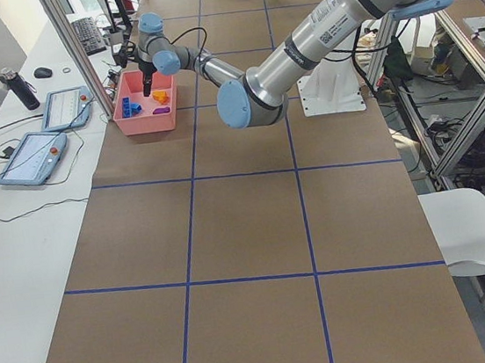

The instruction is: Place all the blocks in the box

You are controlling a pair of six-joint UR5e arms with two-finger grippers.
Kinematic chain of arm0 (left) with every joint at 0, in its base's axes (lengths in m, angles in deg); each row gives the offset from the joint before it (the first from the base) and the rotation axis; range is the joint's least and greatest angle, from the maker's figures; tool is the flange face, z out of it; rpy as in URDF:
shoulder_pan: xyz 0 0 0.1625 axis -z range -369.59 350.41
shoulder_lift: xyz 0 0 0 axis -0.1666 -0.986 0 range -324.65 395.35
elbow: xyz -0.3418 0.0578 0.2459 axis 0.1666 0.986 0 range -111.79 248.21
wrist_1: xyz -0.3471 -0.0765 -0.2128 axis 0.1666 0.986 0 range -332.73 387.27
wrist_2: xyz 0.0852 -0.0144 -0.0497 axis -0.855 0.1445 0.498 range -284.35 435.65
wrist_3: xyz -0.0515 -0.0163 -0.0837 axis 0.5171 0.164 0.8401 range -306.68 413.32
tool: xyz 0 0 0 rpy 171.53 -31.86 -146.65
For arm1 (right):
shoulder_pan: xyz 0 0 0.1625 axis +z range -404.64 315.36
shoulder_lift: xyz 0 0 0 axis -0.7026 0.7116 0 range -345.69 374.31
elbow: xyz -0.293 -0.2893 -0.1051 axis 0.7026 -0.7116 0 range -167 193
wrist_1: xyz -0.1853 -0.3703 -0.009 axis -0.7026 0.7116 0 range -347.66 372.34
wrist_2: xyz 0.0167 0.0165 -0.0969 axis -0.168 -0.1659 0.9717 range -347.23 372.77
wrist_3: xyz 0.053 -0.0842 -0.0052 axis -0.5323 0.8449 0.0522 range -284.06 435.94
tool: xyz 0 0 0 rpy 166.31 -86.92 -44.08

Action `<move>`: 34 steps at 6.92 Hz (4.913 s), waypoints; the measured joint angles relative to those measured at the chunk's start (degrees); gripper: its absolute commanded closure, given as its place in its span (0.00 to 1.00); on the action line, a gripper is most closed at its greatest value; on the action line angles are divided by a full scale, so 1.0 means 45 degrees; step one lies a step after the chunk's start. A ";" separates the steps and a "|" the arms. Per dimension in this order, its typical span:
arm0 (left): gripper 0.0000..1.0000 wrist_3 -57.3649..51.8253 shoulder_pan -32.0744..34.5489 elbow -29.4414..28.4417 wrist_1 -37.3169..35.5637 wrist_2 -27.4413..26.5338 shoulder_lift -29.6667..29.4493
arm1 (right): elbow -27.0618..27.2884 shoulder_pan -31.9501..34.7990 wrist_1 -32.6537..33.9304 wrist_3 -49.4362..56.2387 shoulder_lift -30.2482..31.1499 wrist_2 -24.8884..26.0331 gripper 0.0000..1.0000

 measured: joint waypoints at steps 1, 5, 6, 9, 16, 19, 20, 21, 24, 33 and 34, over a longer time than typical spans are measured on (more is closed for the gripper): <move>0.01 -0.0862 0.0158 0.1884 -0.0334 0.0267 0.1781 | 0.1155 -0.0002 0.1711 -0.1519 -0.1531 -0.0381 1.00; 0.01 -0.5633 0.2622 0.5419 -0.0481 0.2702 0.7276 | 0.0724 -0.3813 0.5273 -0.9647 -1.0378 -0.0819 1.00; 0.01 -0.6847 0.3267 0.5604 -0.0490 0.3122 0.8071 | -0.0727 -0.4961 0.5274 -1.1747 -1.2873 -0.0562 1.00; 0.01 -0.8749 0.4181 0.5750 -0.0515 0.3573 0.9284 | -0.7268 -0.6847 0.2491 -1.6777 -1.9479 0.0736 0.44; 0.01 -1.2022 0.5835 0.6830 -0.2909 0.3927 1.0570 | -0.5168 -0.5561 0.1108 -1.8025 -1.6931 0.0252 0.00; 0.01 -1.5047 0.7441 0.7049 -0.5220 0.4743 1.1070 | 0.0891 -0.3528 0.1586 -1.2630 -0.8918 -0.0257 0.00; 0.00 -1.6451 0.8165 0.6980 -0.6206 0.4837 1.1085 | 0.1807 -0.2511 0.1625 -1.0222 -0.6923 -0.0287 0.00; 0.00 -1.7171 0.8551 0.6950 -0.6847 0.4866 1.1105 | 0.2190 -0.1657 0.1854 -0.7930 -0.5675 -0.0298 0.00; 0.00 -1.7327 0.8800 0.6972 -0.7233 0.4870 1.1540 | 0.3496 0.0207 0.6951 -0.1689 -0.5212 -0.0258 0.00; 0.00 -1.6800 0.8810 0.7869 -0.7167 0.5614 1.2165 | 0.3714 0.0746 0.8659 -0.0333 -0.5161 -0.0146 0.00; 0.00 -1.6804 0.8815 0.8101 -0.7144 0.5665 1.2401 | 0.3656 0.0763 0.8639 -0.0333 -0.5150 -0.0142 0.00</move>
